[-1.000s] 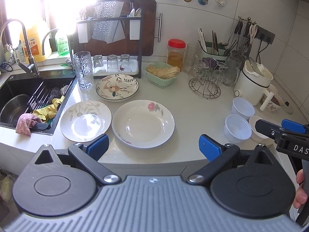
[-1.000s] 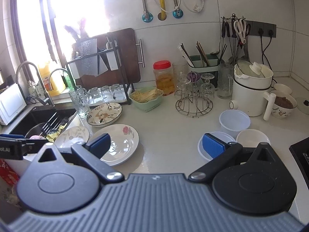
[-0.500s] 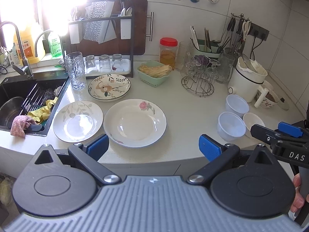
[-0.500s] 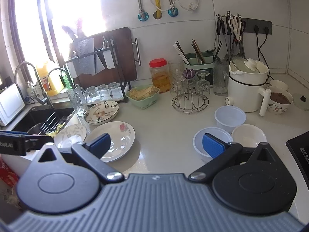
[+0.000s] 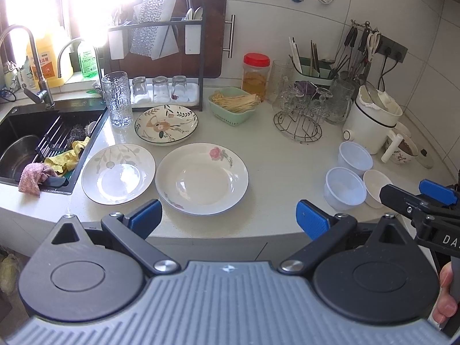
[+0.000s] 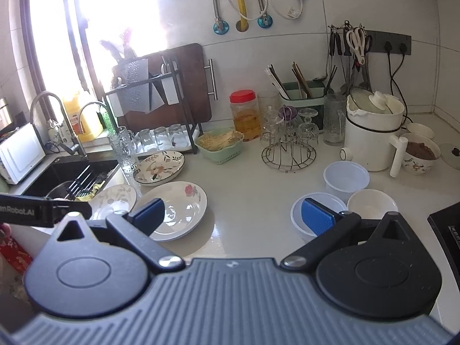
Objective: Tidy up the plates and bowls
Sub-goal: 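Move both grippers toward the white leaf-pattern plate by the sink, then close both grippers on the rim of the leaf-pattern plate, then lift the leaf-pattern plate and carry it over the rose-pattern plate, then lower the leaf-pattern plate onto the rose-pattern plate and open both grippers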
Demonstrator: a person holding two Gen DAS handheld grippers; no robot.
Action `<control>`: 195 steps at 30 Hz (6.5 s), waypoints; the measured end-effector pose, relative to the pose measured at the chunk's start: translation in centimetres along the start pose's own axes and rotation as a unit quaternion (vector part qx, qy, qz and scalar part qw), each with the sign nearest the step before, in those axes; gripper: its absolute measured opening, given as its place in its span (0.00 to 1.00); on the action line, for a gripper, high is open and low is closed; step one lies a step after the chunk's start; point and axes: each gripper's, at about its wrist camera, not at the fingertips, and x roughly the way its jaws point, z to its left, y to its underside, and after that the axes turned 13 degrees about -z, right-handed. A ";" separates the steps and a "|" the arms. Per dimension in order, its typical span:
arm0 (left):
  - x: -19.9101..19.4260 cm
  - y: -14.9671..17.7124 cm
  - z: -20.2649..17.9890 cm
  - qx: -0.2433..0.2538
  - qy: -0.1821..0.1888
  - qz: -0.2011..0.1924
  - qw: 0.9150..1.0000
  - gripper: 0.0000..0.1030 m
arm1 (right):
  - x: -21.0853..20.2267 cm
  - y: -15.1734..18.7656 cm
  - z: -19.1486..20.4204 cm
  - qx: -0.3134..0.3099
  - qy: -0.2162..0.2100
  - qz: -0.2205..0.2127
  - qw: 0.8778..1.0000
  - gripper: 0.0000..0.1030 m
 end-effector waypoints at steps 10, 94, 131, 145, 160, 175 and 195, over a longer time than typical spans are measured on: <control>2.5 -0.8 2.7 0.006 0.024 -0.001 1.000 0.98 | 1.6 0.1 1.7 -0.017 0.026 0.010 0.999 1.00; 37.7 -0.9 37.5 0.030 0.203 0.167 0.964 0.52 | 31.9 13.9 25.6 0.186 0.100 0.210 0.955 0.17; 36.0 -6.1 22.6 -0.017 0.295 0.200 0.934 0.53 | 24.0 6.0 14.1 0.220 0.125 0.124 0.959 0.17; 37.6 -3.4 19.6 -0.026 0.242 0.220 0.945 0.53 | 25.1 7.0 8.8 0.223 0.094 0.140 0.960 0.17; 38.4 -2.7 18.5 -0.020 0.194 0.236 0.952 0.53 | 28.4 8.6 8.4 0.179 0.078 0.214 0.957 0.17; 38.8 -2.7 17.4 0.009 0.183 0.244 0.952 0.53 | 29.3 9.0 8.3 0.166 0.074 0.224 0.958 0.17; 39.7 -1.8 18.9 -0.097 0.159 0.273 0.944 0.56 | 30.0 8.6 8.2 0.149 0.081 0.222 0.960 0.17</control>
